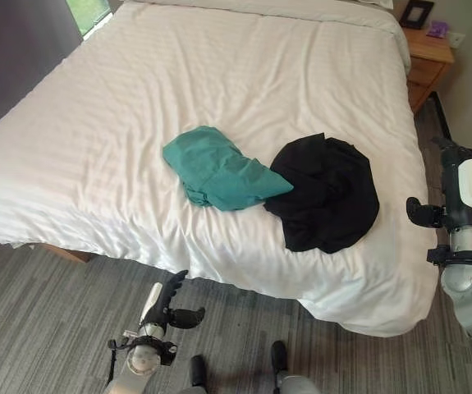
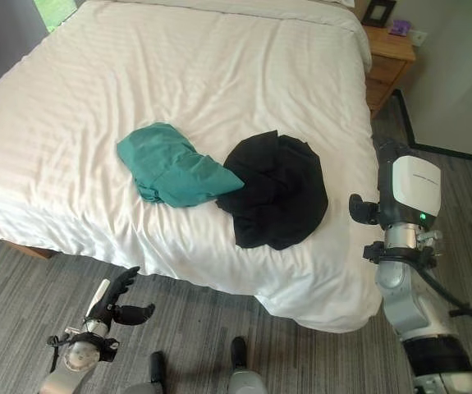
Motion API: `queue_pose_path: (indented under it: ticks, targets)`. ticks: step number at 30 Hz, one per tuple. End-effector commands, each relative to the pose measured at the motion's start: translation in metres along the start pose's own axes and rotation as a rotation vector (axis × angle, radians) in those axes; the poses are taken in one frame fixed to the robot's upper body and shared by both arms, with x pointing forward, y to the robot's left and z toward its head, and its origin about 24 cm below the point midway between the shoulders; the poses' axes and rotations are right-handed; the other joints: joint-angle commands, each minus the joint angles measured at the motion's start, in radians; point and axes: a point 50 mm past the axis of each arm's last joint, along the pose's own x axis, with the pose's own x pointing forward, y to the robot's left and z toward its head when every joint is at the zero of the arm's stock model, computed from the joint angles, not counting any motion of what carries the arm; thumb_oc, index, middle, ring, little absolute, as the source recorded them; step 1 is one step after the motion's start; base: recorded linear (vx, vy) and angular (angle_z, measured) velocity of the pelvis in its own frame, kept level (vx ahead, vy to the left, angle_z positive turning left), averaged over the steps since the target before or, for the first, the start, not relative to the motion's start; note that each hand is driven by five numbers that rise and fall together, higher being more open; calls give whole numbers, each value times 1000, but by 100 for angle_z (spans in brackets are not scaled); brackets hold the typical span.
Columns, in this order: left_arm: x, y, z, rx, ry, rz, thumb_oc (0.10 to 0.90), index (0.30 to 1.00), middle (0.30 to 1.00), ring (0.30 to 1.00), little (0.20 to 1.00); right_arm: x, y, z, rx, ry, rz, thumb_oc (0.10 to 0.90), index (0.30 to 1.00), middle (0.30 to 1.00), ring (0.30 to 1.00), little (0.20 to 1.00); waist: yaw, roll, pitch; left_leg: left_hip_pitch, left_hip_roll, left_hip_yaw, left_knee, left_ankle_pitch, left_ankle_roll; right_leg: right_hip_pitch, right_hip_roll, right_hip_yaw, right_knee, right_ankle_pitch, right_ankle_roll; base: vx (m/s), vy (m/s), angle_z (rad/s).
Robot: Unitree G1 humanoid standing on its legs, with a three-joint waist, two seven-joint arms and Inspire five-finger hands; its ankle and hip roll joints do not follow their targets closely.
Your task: Pick up bed clothes into laundry basket.
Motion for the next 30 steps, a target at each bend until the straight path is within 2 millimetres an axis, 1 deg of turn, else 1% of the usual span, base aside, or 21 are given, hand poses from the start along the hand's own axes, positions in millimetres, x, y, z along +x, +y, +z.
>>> queue_pose_path:
  ticks: [1, 2, 4, 5, 6, 7, 9, 10, 13, 15, 16, 20, 22, 23, 24, 25, 26, 27, 28, 29, 30]
  targets:
    - [8, 32, 26, 17, -158, 83, 800, 900, 900, 900, 900, 39, -35, 29, -10, -120, -135, 800, 900, 900, 900, 900, 59, -61, -59, 22, -8, 47, 3, -104, -45, 16, -127, -6, 6, -89, 121, 115, -107, 18]
    - [7, 31, 20, 20, -134, 78, 800, 900, 900, 900, 900, 44, -21, 34, -56, -133, -64, 800, 900, 900, 900, 900, 75, -50, -57, 13, -7, 42, 3, -97, -52, 25, -129, -16, 6, -94, 118, 66, -56, 17]
    - [7, 29, 15, 21, -114, 77, 800, 900, 900, 900, 900, 48, -6, 38, -100, -137, 6, 800, 900, 900, 900, 900, 85, -38, -56, 7, -5, 37, 3, -92, -57, 29, -130, -22, 6, -99, 115, 69, -63, 10]
    - [7, 29, 15, 17, -113, 81, 800, 900, 900, 900, 900, 49, -5, 41, -100, -143, 5, 800, 900, 900, 900, 900, 79, -36, -55, 7, -5, 37, 3, -92, -57, 29, -130, -22, 6, -99, 115, 58, -65, 7]
    - [6, 28, 10, 13, -97, 82, 800, 900, 900, 900, 900, 53, 9, 46, -147, -147, 70, 800, 900, 900, 900, 900, 95, -23, -51, -2, -4, 29, 3, -84, -63, 31, -129, -25, 6, -106, 111, 33, -37, 16]
    - [6, 28, 9, 8, -96, 86, 800, 900, 900, 900, 900, 55, 9, 48, -148, -153, 69, 800, 900, 900, 900, 900, 89, -20, -50, -2, -4, 28, 3, -84, -63, 30, -128, -26, 6, -106, 111, 35, -52, 19]
    - [8, 26, 6, -13, -81, 94, 800, 900, 900, 900, 900, 57, 33, 46, -185, -101, 168, 800, 900, 900, 900, 900, 102, 6, -38, -26, -7, 18, 3, -71, -72, 19, -129, -27, 6, -112, 105, -3, -14, 19]
    - [8, 26, 6, -15, -82, 96, 800, 900, 900, 900, 900, 58, 33, 47, -184, -104, 167, 800, 900, 900, 900, 900, 99, 7, -38, -28, -7, 17, 3, -71, -72, 18, -128, -28, 6, -112, 105, -17, 3, 13]
    - [13, 24, -1, -24, -42, 104, 800, 900, 900, 900, 900, 55, 56, 45, -172, -34, 254, 800, 900, 900, 900, 900, 104, 34, -25, -66, -12, 6, 3, -54, -76, -7, -127, -23, 6, -112, 99, -28, -16, 20]
    - [20, 23, -7, -13, 0, 116, 800, 900, 900, 900, 900, 50, 68, 35, -150, 59, 313, 800, 900, 900, 900, 900, 105, 63, -14, -109, -18, -4, 3, -38, -81, -46, -125, -18, 6, -110, 94, -66, 9, 8]
    - [22, 23, -9, -10, 16, 120, 800, 900, 900, 900, 900, 48, 71, 30, -153, 91, 331, 400, 300, 300, 300, 300, 103, 71, -13, -121, -17, -6, 3, -35, -83, -55, -124, -18, 6, -113, 94, -42, 16, 0]
    - [23, 25, -15, -18, 56, 139, 800, 900, 900, 900, 900, 54, 64, 29, -159, 98, 324, 400, 300, 300, 300, 300, 99, 82, -11, -128, -16, -9, 3, -30, -84, -58, -118, -18, 6, -121, 93, 0, 0, 0]
    - [22, 29, -19, -18, 75, 160, 800, 900, 900, 900, 900, 66, 46, 38, -137, 51, 259, 400, 300, 300, 300, 300, 93, 79, -13, -117, -14, -6, 3, -33, -83, -47, -115, -14, 6, -126, 93, 0, 0, 0]
    - [21, 32, -22, -12, 89, 173, 800, 900, 900, 900, 900, 80, 19, 49, -113, -12, 167, 400, 300, 300, 300, 300, 83, 69, -14, -93, -12, 2, 3, -44, -83, -24, -115, -13, 6, -134, 95, 0, 0, 0]
    - [20, 33, -24, -13, 99, 176, 800, 900, 900, 900, 900, 84, 10, 55, -96, -44, 133, 400, 300, 300, 300, 300, 79, 65, -21, -89, -10, 6, 3, -44, -83, -19, -115, -13, 6, -131, 94, 0, 0, 0]
    - [18, 35, -28, -9, 113, 179, 800, 900, 900, 900, 900, 92, -12, 61, -86, -81, 68, 400, 300, 300, 300, 300, 73, 56, -27, -71, -8, 10, 3, -53, -83, -1, -118, -15, 6, -136, 96, 0, 0, 0]
    - [18, 35, -27, -9, 112, 179, 800, 900, 900, 900, 900, 92, -12, 61, -86, -81, 67, 400, 300, 300, 300, 300, 73, 57, -28, -74, -8, 10, 3, -49, -83, -5, -117, -14, 6, -132, 96, 41, 1, 2]
    - [16, 38, -35, 2, 145, 184, 800, 900, 900, 900, 900, 102, -51, 71, -79, -147, -38, 400, 300, 300, 300, 300, 64, 40, -41, -51, -6, 14, 3, -62, -83, 15, -120, -13, 6, -135, 98, 0, 0, 0]
    - [16, 38, -34, 2, 144, 184, 800, 900, 900, 900, 900, 102, -51, 71, -79, -146, -39, 400, 300, 300, 300, 300, 65, 41, -42, -55, -5, 15, 3, -58, -83, 10, -120, -11, 6, -131, 98, 0, 0, 0]
    - [15, 40, -37, 16, 158, 183, 800, 900, 900, 900, 900, 104, -71, 75, -84, -180, -93, 400, 300, 300, 300, 300, 59, 32, -52, -47, -3, 18, 3, -63, -83, 17, -121, -12, 6, -131, 99, 9, -1, -7]
    - [13, 42, -43, 34, 192, 184, 800, 900, 900, 900, 900, 105, -105, 75, -98, -213, -189, 400, 300, 300, 300, 300, 46, 16, -71, -31, -1, 24, 3, -71, -83, 27, -124, -9, 6, -127, 101, 21, 1, -6]
